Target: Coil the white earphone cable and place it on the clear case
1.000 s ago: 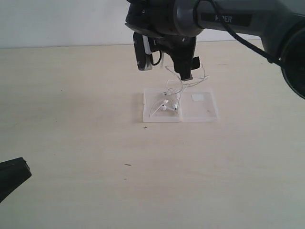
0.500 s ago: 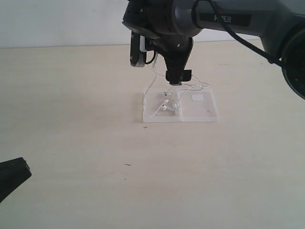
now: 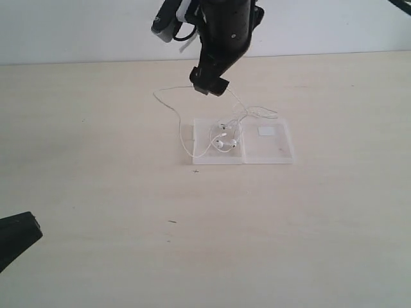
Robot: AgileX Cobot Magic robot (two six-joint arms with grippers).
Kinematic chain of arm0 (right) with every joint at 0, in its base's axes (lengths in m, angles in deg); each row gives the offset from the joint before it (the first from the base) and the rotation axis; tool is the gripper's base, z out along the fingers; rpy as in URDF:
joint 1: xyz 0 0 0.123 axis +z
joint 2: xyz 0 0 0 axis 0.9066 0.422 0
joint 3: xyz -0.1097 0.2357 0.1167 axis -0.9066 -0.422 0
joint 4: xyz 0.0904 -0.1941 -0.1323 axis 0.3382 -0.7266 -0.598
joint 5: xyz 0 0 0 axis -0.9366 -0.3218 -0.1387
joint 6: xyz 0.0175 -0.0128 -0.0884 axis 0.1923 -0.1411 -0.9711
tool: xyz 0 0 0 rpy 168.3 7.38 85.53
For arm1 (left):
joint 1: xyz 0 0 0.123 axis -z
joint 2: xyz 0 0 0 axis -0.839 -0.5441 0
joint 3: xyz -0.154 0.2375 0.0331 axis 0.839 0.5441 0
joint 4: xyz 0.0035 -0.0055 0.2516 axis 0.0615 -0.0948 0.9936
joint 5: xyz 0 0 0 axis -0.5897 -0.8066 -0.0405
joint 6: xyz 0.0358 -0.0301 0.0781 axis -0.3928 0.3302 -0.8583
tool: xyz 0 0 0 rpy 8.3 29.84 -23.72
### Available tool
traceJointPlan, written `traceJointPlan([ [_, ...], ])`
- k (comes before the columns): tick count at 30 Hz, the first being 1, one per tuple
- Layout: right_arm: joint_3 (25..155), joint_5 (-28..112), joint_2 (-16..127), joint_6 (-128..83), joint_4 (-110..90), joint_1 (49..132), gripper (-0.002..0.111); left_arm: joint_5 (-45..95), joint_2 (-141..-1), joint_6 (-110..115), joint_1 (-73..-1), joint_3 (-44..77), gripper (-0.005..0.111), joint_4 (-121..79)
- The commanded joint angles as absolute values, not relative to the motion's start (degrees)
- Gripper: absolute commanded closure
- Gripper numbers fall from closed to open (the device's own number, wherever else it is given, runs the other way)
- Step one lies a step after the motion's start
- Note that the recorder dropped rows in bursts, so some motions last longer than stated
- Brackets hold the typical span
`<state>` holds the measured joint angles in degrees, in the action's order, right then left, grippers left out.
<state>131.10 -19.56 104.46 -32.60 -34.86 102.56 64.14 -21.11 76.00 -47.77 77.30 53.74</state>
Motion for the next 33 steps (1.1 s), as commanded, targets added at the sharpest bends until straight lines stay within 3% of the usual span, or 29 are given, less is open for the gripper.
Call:
traceJointPlan([
  [1,128.32,-16.69,104.33,-25.97,-29.94,98.34,0.012,64.11,-20.78,76.03,-47.95,77.39,0.107,53.37],
  [13,119.97,-10.65,104.33,-28.91,-12.77,90.9,0.012,64.11,-20.78,76.03,-47.95,77.39,0.107,53.37],
  [25,119.97,-10.99,100.91,-29.31,-13.05,90.55,0.015,64.11,-20.78,76.03,-47.95,77.39,0.107,53.37],
  [28,119.97,-10.99,96.34,-27.94,-13.05,90.55,0.031,64.11,-20.78,76.03,-47.95,77.39,0.107,53.37],
  [33,117.45,-11.05,87.07,-26.14,-7.8,90.55,0.083,64.11,-20.78,76.03,-47.95,77.39,0.107,53.37],
])
